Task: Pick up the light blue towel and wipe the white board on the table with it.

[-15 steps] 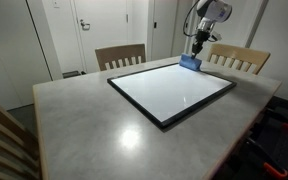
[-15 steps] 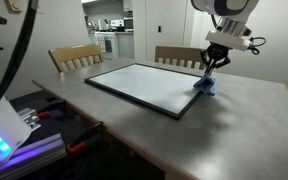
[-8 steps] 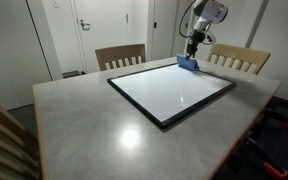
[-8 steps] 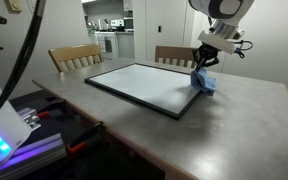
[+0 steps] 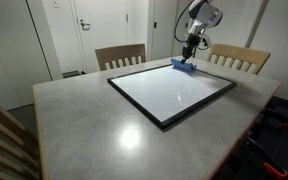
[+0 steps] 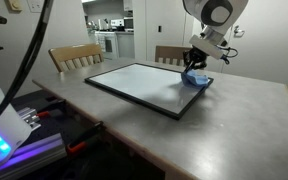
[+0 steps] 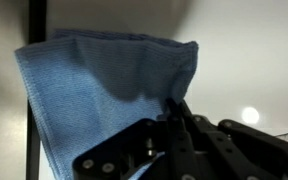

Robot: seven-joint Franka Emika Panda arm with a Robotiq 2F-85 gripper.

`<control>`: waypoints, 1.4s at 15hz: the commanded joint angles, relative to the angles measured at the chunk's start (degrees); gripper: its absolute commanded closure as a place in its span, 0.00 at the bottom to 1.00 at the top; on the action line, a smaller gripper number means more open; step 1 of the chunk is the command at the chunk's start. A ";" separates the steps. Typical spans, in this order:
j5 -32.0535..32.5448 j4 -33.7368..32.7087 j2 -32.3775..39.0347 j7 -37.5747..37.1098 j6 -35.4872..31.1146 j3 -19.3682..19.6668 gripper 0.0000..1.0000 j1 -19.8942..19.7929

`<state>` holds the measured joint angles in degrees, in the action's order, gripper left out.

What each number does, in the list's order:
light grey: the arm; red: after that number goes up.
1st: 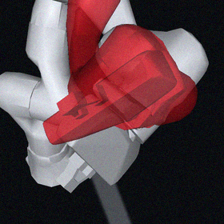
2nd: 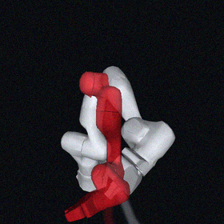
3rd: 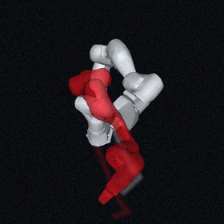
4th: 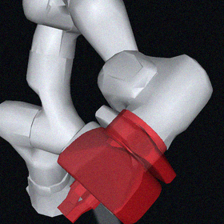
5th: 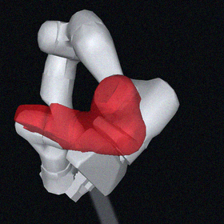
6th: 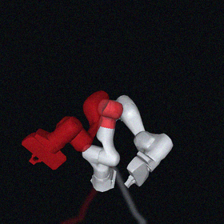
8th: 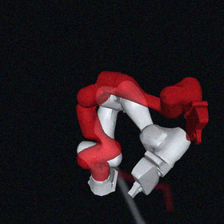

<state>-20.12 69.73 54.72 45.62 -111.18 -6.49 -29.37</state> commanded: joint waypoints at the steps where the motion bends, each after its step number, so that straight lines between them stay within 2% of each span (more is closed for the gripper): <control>1: -1.44 -0.48 0.65 -0.10 2.39 0.41 0.99 0.15; 10: -1.15 2.39 -0.53 -0.61 1.53 -0.39 0.99 0.81; 21: -1.41 6.27 -0.40 -0.79 0.48 0.19 0.99 4.92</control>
<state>-20.84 74.01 55.16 45.19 -109.70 -6.66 -25.31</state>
